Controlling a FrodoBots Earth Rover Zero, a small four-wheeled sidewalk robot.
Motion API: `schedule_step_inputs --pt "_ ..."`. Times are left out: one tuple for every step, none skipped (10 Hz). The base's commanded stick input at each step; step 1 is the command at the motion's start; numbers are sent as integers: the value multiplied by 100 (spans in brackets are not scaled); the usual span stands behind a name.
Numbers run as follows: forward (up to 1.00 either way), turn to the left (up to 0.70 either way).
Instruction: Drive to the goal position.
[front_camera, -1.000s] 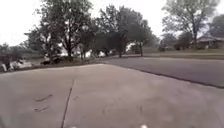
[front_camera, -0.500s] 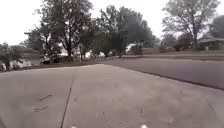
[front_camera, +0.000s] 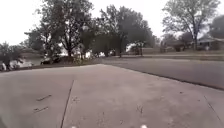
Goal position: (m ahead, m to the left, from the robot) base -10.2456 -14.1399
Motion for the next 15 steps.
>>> schedule_step_inputs --pt "5 0" --pt "5 0" --pt "5 0" --pt "5 0" --pt "5 0" --pt "5 0" --pt "5 0" --pt "5 0" --pt "5 0" --pt "5 0" --pt "5 0" --pt "4 0" --pt "4 0" --pt "5 0" --pt "4 0"
